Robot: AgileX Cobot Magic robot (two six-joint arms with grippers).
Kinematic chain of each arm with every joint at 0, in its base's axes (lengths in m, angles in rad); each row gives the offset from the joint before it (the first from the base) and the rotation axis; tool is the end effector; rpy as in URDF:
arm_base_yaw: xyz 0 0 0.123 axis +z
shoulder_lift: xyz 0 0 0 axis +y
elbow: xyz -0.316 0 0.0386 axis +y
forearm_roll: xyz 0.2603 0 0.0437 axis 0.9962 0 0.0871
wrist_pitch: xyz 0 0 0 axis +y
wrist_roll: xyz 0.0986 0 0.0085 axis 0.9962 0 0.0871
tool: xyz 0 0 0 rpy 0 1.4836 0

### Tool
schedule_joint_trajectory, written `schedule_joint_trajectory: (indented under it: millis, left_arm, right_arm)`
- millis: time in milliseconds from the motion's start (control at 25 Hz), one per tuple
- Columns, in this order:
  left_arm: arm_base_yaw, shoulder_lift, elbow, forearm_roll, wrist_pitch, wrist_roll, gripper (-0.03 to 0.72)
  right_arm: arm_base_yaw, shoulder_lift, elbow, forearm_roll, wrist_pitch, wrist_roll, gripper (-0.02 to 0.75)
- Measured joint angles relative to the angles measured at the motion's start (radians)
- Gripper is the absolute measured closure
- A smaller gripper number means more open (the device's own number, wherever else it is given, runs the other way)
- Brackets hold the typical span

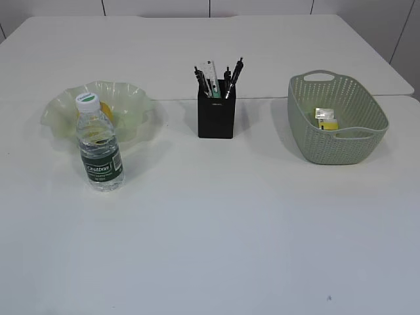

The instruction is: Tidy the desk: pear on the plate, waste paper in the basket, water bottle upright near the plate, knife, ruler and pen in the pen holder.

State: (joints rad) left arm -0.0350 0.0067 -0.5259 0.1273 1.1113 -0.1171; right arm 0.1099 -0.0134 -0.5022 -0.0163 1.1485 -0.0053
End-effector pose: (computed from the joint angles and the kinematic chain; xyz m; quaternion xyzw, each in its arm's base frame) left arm -0.0249 0.0121 0.2834 -0.0399 0.8587 0.0247 0.5104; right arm -0.0267 -0.0044 0.2723 -0.0494 0.8701 0.0175 0.4901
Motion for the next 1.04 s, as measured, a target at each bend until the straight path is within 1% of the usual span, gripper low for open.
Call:
schedule_joint_trajectory:
  millis: [160, 240, 1040]
  left_arm:
    - [0.000, 0.000, 0.000, 0.000, 0.000, 0.000, 0.161]
    - [0.000, 0.000, 0.000, 0.000, 0.000, 0.000, 0.161]
    - [0.000, 0.000, 0.000, 0.000, 0.000, 0.000, 0.161]
  right_arm:
    - [-0.076, -0.002, 0.000, 0.000, 0.000, 0.000, 0.433]
    - [-0.092, -0.002, 0.000, 0.000, 0.000, 0.000, 0.433]
    - [-0.096, -0.002, 0.000, 0.000, 0.000, 0.000, 0.434]
